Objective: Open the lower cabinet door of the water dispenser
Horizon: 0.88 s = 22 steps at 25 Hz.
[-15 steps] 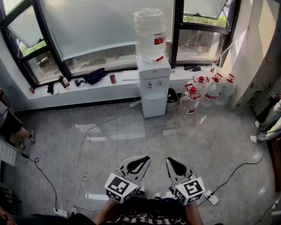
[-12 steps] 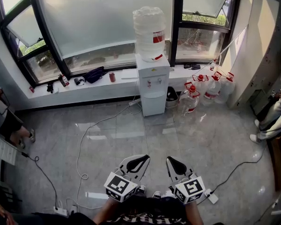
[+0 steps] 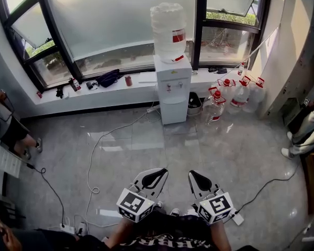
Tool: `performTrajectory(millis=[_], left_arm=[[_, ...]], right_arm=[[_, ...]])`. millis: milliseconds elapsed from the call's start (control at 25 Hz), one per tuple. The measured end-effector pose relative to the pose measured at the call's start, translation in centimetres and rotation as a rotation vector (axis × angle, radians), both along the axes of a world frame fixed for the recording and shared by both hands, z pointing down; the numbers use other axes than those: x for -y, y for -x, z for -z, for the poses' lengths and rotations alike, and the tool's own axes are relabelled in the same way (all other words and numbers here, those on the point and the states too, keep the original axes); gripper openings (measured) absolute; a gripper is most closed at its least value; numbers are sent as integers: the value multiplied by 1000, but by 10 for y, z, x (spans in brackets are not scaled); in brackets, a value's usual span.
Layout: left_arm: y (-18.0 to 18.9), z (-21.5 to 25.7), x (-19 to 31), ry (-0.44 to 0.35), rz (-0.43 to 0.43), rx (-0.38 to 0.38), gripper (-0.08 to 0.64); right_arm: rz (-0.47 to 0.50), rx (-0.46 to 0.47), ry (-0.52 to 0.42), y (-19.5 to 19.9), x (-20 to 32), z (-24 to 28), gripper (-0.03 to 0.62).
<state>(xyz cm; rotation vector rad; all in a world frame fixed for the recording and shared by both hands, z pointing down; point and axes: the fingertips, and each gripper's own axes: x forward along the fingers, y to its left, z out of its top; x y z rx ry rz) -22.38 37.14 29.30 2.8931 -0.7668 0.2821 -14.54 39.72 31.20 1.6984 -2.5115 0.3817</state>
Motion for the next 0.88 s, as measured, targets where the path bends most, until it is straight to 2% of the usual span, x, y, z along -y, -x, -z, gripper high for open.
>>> performTrajectory(millis=[520,720,880], left_arm=[[27,-27,-17,41,92,54,20],[32,-41,9,60,113,55,20],[23,-53,51,72,109,44,20]], right_arm=[[50,24,57,2,-11,-36,11],[69,24,68,9,14,-44,11],[70,9,82,0,47,-55,11]])
